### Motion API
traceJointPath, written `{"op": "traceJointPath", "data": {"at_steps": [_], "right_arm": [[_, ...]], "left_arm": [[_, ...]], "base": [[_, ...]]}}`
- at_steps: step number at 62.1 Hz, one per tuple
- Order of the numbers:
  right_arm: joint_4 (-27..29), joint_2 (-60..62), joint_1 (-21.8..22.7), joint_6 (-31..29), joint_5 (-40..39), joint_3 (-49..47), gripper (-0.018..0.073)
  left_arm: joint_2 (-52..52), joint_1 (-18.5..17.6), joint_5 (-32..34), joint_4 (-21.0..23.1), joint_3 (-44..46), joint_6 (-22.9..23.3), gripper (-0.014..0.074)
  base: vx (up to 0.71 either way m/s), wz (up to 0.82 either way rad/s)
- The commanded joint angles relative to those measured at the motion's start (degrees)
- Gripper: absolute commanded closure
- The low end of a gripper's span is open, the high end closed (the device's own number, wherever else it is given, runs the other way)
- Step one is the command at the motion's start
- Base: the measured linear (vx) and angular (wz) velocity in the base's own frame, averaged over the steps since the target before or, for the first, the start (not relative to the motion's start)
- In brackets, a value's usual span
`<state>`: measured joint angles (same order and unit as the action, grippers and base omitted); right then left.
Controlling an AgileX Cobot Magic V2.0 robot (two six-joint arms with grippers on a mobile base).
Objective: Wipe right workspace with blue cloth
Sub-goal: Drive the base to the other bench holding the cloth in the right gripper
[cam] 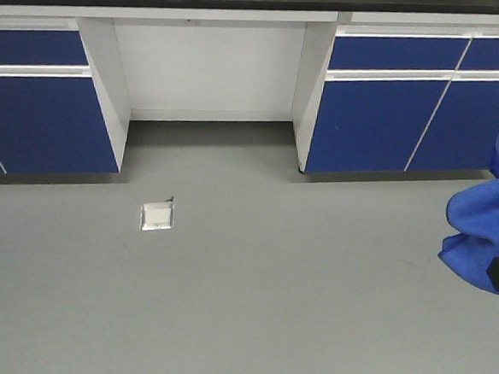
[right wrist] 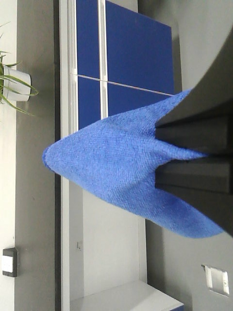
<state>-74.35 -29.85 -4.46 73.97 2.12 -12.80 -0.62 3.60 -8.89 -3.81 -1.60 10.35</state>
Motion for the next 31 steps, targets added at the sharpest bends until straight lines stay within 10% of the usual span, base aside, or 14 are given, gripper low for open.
{"op": "traceJointPath", "data": {"at_steps": [1,31], "right_arm": [[-0.8,-0.1,0.3,-0.3,-1.3,-1.6,0.0567],[-0.8,-0.1,0.3,-0.3,-1.3,-1.6,0.0567]], "left_arm": [[-0.9,-0.2,4.8,0.0,-1.7,0.5,0.0602],[-0.9,-0.2,4.8,0.0,-1.7,0.5,0.0602]], "base": [[0.31,0.01],[0.36,0.02]]}}
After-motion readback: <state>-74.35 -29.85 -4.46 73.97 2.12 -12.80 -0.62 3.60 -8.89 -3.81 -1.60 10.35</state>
